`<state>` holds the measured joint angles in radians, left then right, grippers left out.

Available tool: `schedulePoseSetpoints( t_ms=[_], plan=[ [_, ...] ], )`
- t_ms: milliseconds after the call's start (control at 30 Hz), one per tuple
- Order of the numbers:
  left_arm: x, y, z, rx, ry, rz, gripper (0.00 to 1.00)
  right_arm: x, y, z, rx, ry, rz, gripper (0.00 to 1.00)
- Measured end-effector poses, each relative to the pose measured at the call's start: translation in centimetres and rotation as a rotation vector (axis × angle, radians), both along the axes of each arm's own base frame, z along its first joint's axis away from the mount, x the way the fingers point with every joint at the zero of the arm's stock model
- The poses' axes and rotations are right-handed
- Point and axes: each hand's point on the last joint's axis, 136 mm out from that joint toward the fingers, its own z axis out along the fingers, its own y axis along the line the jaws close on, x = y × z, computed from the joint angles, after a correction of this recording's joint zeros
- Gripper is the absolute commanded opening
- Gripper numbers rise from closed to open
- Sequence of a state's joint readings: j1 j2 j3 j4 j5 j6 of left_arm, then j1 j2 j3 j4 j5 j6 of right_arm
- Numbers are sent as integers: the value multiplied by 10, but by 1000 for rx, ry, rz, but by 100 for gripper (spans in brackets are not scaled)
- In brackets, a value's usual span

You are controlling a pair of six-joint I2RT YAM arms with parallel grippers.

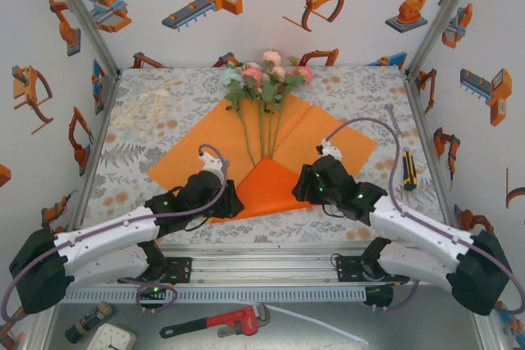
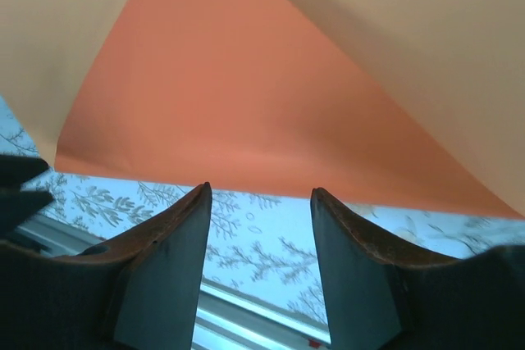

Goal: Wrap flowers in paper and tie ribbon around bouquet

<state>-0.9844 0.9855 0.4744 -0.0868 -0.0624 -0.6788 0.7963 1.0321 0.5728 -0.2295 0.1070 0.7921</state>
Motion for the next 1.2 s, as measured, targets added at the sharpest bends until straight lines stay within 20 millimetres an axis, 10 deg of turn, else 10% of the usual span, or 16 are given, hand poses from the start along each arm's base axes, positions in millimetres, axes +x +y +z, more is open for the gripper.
schedulePoseSetpoints(
  t_ms=[200, 400, 700, 967, 1200],
  plan=[
    [-14, -17, -41, 87, 102, -94, 38, 2, -9, -49, -84, 81, -35, 48],
    [3, 1, -57, 178, 76, 31, 40, 8, -57, -68, -149, 94, -172, 49],
    [21, 37, -22, 164, -25, 208, 60, 7, -74, -19, -133, -24, -170, 49],
    [66, 141, 37, 81, -68, 689, 91, 20, 23, 75, -63, -223, 104, 49],
    [69, 243, 10, 110, 27, 1063, 97, 31, 119, 27, -173, -156, 384, 50]
  ],
)
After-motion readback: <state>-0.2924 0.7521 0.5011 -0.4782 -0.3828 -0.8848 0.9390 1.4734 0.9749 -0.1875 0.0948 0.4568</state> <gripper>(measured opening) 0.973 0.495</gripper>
